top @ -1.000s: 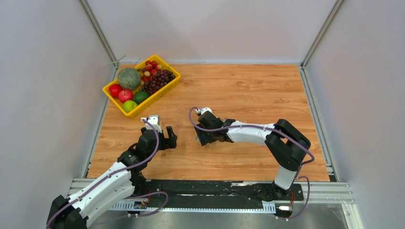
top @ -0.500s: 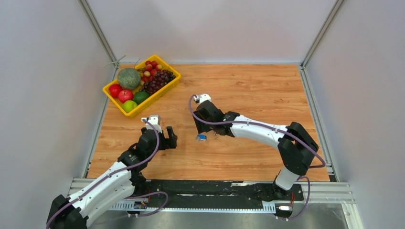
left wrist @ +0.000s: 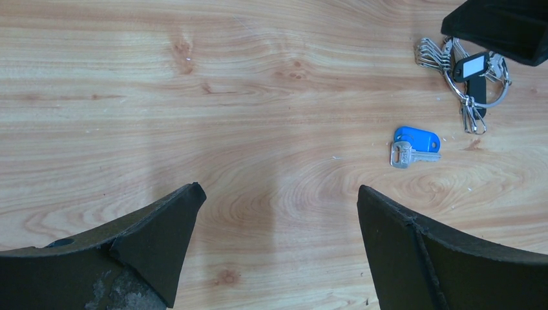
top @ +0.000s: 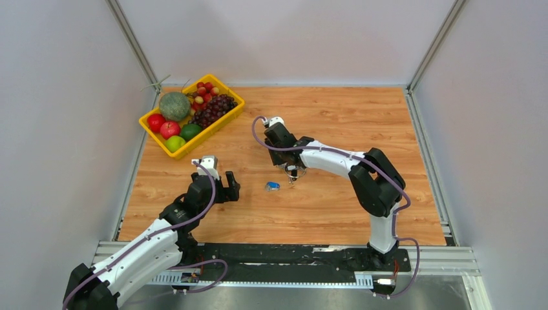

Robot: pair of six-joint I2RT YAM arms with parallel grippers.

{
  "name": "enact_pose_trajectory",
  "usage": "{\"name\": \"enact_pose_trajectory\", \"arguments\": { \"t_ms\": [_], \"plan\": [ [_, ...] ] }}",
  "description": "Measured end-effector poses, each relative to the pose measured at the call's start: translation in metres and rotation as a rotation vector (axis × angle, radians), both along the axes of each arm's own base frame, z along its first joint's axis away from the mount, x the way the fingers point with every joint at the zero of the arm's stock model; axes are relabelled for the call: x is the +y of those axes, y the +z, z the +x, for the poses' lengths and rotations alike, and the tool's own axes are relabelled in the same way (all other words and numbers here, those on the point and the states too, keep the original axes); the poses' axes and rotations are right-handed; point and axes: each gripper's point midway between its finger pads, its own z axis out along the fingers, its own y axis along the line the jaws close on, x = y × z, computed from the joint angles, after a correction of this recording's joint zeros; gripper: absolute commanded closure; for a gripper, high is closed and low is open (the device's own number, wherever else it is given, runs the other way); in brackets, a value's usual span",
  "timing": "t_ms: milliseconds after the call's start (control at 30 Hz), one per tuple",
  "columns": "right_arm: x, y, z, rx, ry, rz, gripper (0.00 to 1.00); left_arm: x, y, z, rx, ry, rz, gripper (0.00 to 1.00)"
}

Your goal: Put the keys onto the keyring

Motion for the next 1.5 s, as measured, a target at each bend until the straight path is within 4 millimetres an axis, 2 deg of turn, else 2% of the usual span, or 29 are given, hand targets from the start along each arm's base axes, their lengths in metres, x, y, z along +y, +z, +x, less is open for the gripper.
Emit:
{"name": "enact_pose_trajectory", "arguments": {
  "t_ms": [233, 500, 733, 1033, 1500],
  "plan": [
    [0.002, -0.015, -0.004, 0.038, 0.026, -0.011, 0.75, 0.000, 0.000, 0.000, 0.001, -0.002, -0.001, 0.00],
    [0.004, -0.021, -0.006, 0.054, 0.033, -0.009, 0.65, -0.001, 0.000, 0.000, -0.001, -0.003, -0.003, 0.00],
    [0.000, -0.038, -0.007, 0.081, 0.030, -0.036, 0.64, -0.002, 0.000, 0.000, 0.002, -0.007, -0.004, 0.00],
    [-0.002, -0.040, -0.005, 0.086, 0.025, -0.037, 0.64, -0.002, 0.000, 0.000, 0.003, -0.008, -0.004, 0.00],
    [-0.002, -0.042, -0.004, 0.096, 0.022, -0.026, 0.77, -0.002, -0.001, 0.000, 0.003, -0.008, -0.004, 0.00]
  ]
}}
